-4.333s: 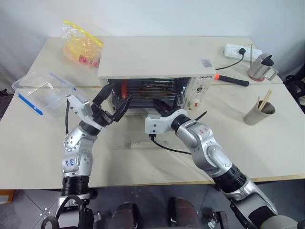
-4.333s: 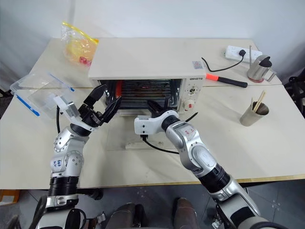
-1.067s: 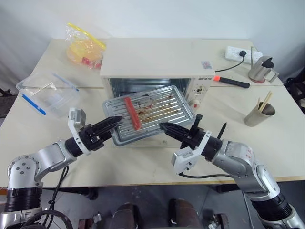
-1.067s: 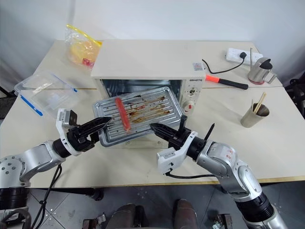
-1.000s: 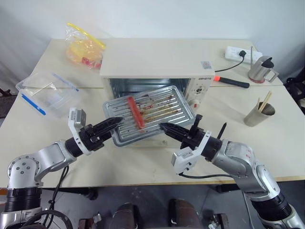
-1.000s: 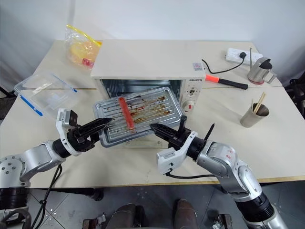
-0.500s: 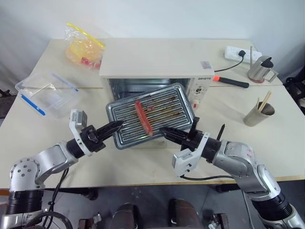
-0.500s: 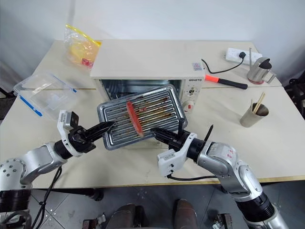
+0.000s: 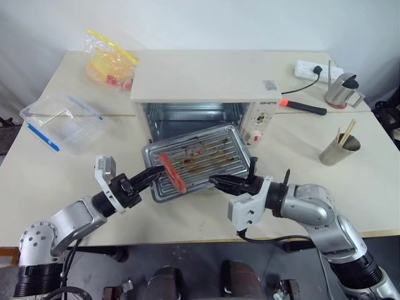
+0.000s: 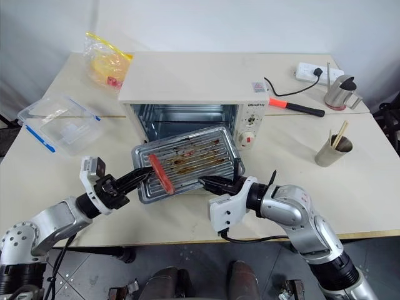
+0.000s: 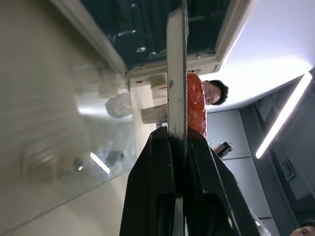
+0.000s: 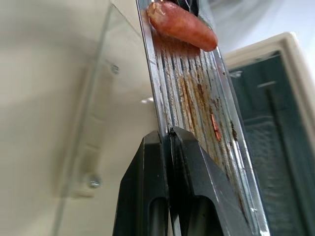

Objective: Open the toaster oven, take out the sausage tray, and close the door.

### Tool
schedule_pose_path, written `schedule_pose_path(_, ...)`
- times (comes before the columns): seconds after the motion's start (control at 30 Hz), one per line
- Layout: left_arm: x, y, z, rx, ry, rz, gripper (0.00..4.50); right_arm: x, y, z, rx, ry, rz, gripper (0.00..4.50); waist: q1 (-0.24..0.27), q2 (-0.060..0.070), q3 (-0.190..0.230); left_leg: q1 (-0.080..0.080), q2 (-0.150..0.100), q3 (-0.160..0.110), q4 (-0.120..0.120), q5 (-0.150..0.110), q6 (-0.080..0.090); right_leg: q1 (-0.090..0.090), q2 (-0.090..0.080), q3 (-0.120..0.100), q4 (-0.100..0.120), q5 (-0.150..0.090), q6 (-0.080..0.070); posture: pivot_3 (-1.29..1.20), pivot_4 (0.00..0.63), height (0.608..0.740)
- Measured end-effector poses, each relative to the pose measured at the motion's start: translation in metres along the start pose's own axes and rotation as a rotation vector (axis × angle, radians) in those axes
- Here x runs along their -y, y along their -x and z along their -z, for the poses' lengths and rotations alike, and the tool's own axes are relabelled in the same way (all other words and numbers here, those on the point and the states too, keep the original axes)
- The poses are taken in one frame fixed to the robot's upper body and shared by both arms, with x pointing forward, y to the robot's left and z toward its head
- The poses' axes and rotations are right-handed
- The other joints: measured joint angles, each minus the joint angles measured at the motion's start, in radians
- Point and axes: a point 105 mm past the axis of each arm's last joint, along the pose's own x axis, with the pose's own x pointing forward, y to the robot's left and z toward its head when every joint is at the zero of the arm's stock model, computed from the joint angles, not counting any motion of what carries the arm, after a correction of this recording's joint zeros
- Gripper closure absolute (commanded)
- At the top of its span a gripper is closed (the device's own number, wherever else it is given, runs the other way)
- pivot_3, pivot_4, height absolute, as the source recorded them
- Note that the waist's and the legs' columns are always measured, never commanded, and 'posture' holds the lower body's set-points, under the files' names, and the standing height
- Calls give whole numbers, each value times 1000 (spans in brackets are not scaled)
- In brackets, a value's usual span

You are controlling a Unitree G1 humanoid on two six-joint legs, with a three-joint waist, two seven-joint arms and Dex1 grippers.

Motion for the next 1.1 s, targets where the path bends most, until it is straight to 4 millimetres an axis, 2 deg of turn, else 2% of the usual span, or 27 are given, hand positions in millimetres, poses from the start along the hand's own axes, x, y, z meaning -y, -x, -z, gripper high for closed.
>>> schedule_pose_path(0.17,-2,1,3,12,15,-8,4449,-5,0,2,35,-98,-37,4500,1,0,0,0,0,0,0,0,0,2,0,0,-4,0,0,0,150,740)
schedule_pose_path(0.23,-3,2,4,19,18,-15,4500,-6,0,0,65,-126,-50,3892,1,0,0,0,0,0,0,0,1,2,0,0,-4,0,0,0,150,740)
schedule_pose_path(0.27,-6,4,3,25,21,-30,4500,-3,0,-4,97,-147,-37,3715,1,0,0,0,0,0,0,0,1,2,0,0,-4,0,0,0,150,740)
schedule_pose_path(0.37,-8,3,8,33,49,-18,4500,4,1,-13,178,-204,-17,2795,1,0,0,0,0,0,0,0,1,2,0,0,-5,0,0,0,150,740)
schedule_pose_path(0.53,-10,3,17,23,74,-13,4500,1,6,-12,204,-317,-63,1100,2,0,0,0,0,0,0,-1,2,3,0,0,-5,0,0,0,150,740)
schedule_pose_path(0.63,-18,6,21,26,91,-48,4500,7,13,-14,240,-396,-69,120,3,0,0,0,0,0,0,-1,2,3,0,0,-6,0,0,0,150,740)
schedule_pose_path(0.73,-21,8,26,31,110,-55,4500,11,21,-17,275,-474,-91,54,4,0,0,0,0,0,-1,-1,2,3,0,0,-6,0,0,0,150,740)
schedule_pose_path(0.9,-22,18,30,63,113,-77,4500,10,54,-16,356,-638,-215,54,8,1,1,0,3,0,-1,-3,5,4,-1,0,-9,0,0,0,150,740)
schedule_pose_path(0.97,-22,23,27,97,110,-83,4500,15,65,-9,374,-654,-238,54,10,1,1,0,4,1,0,-4,5,5,-1,0,-11,0,0,0,150,740)
schedule_pose_path(1.1,-16,30,27,181,105,-62,4500,19,79,25,312,-732,-258,54,11,2,1,0,4,2,0,-4,6,4,-2,1,-12,0,0,0,150,740)
